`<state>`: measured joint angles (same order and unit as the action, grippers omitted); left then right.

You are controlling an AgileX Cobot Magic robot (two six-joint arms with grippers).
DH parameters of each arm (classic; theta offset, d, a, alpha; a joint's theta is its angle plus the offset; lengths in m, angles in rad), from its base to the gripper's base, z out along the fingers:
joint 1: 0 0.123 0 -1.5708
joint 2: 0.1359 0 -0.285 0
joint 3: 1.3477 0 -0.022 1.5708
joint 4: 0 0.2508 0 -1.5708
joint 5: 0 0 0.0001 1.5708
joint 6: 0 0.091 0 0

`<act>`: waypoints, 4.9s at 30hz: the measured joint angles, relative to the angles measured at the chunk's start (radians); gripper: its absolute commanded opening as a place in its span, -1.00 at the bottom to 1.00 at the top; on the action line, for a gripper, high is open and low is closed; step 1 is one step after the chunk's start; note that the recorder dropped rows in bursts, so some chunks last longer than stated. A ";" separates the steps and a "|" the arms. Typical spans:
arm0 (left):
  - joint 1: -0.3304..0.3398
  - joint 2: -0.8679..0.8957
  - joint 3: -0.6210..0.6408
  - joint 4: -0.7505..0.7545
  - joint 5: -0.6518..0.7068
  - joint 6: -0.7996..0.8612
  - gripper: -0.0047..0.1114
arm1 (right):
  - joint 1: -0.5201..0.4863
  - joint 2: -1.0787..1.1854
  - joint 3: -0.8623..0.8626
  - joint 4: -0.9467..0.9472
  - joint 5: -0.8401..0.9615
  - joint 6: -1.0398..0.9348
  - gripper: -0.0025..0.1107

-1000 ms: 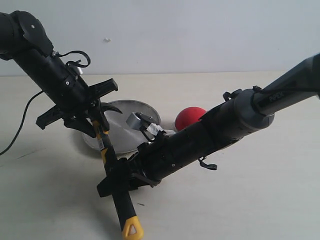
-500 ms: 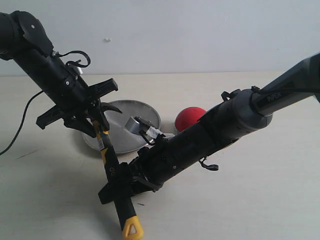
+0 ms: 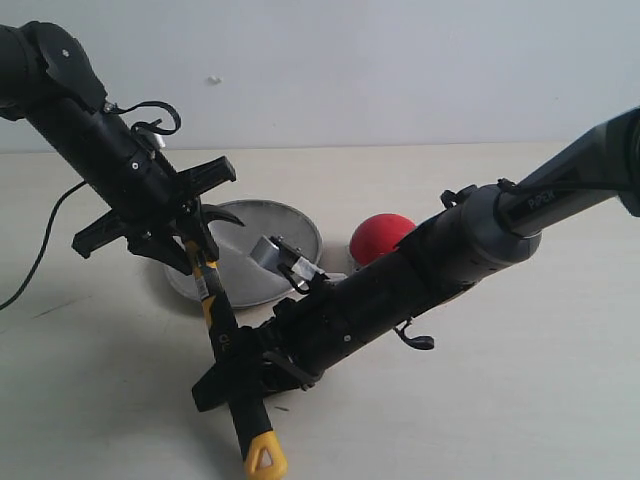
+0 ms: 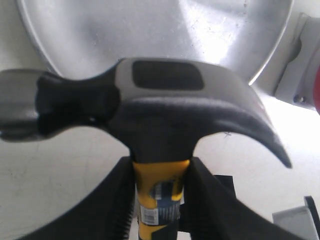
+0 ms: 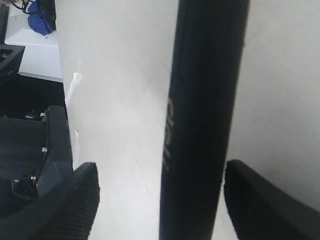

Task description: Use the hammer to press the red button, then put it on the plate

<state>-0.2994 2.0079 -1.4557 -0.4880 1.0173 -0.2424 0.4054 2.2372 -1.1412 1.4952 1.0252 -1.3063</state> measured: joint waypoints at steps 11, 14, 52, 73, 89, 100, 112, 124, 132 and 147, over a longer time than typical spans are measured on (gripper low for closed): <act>0.000 0.000 0.000 0.000 -0.004 0.000 -0.92 | 0.000 0.012 0.000 0.031 -0.011 -0.005 0.09; 0.000 0.000 0.000 0.000 -0.004 0.000 -0.92 | 0.000 0.012 0.000 0.033 -0.011 -0.010 0.07; 0.000 0.000 0.000 -0.049 -0.035 0.000 -0.92 | 0.000 0.012 0.000 0.038 -0.027 -0.007 -0.92; -0.002 0.000 0.000 -0.051 -0.078 -0.001 -0.92 | -0.002 0.012 -0.002 0.047 -0.054 -0.017 -0.92; -0.002 0.000 0.000 -0.051 -0.080 -0.037 0.26 | -0.002 0.010 -0.002 0.010 -0.054 -0.026 -0.92; 0.003 0.000 -0.005 -0.052 -0.054 -0.037 0.40 | -0.002 0.010 -0.002 0.016 -0.064 -0.018 -0.96; 0.120 -0.036 -0.176 -0.194 0.185 0.006 0.00 | 0.004 -0.020 -0.002 -0.046 -0.104 -0.014 -0.96; 0.223 -0.112 -0.180 -0.469 0.200 0.299 -0.91 | 0.006 -0.069 -0.002 -0.069 -0.194 0.031 -0.96; 0.355 -0.232 -0.180 -0.521 0.200 0.443 -0.92 | 0.006 -0.143 -0.002 -0.078 -0.228 0.038 -0.96; 0.436 -0.623 0.097 -0.521 0.113 0.689 -0.92 | 0.006 -0.661 0.227 -0.380 -0.665 0.353 -0.96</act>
<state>0.1364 1.3851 -1.3584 -1.0094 1.1305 0.4465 0.4114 1.5761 -0.9143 1.1155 0.3602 -0.9532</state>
